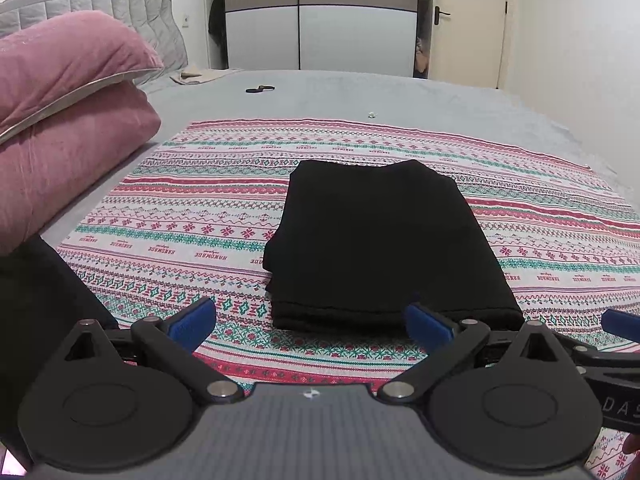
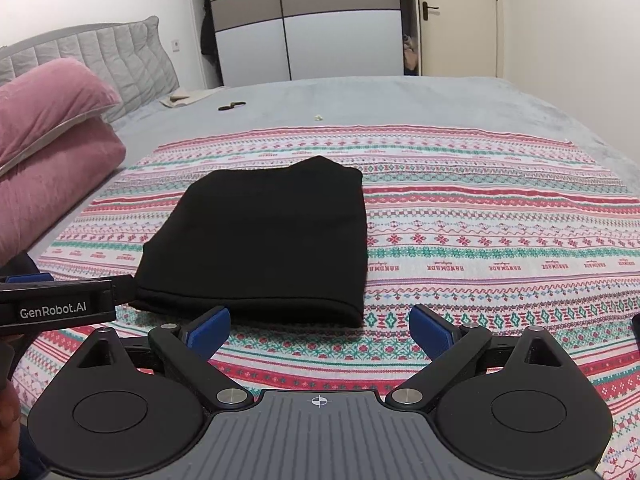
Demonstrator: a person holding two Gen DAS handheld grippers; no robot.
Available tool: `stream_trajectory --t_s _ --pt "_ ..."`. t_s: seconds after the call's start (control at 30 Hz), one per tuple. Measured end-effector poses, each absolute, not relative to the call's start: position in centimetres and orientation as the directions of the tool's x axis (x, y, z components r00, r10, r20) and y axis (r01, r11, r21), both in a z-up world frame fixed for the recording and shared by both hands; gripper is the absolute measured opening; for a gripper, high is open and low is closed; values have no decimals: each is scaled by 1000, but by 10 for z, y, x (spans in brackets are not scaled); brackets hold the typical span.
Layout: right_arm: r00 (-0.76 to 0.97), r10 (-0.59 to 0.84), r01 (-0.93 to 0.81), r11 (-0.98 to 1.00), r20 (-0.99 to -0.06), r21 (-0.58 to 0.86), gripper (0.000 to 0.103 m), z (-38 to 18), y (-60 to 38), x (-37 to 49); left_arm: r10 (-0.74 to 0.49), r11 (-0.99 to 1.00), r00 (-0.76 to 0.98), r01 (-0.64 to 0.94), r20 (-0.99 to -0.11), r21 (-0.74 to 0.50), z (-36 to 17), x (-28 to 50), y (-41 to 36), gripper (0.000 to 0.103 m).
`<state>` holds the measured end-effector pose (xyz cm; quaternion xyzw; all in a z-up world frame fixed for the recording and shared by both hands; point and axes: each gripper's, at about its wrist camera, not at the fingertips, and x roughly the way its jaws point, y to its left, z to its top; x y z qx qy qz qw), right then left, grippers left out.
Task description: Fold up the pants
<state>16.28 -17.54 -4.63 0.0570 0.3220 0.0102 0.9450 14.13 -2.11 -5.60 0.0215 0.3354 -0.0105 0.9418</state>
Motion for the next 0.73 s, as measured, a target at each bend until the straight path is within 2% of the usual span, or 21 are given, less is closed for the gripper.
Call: stream_trajectory --t_s 0.73 --pt "793 58 8 994 -606 105 98 -47 -173 163 -3 998 774 39 -633 43 -57 141 -24 103"
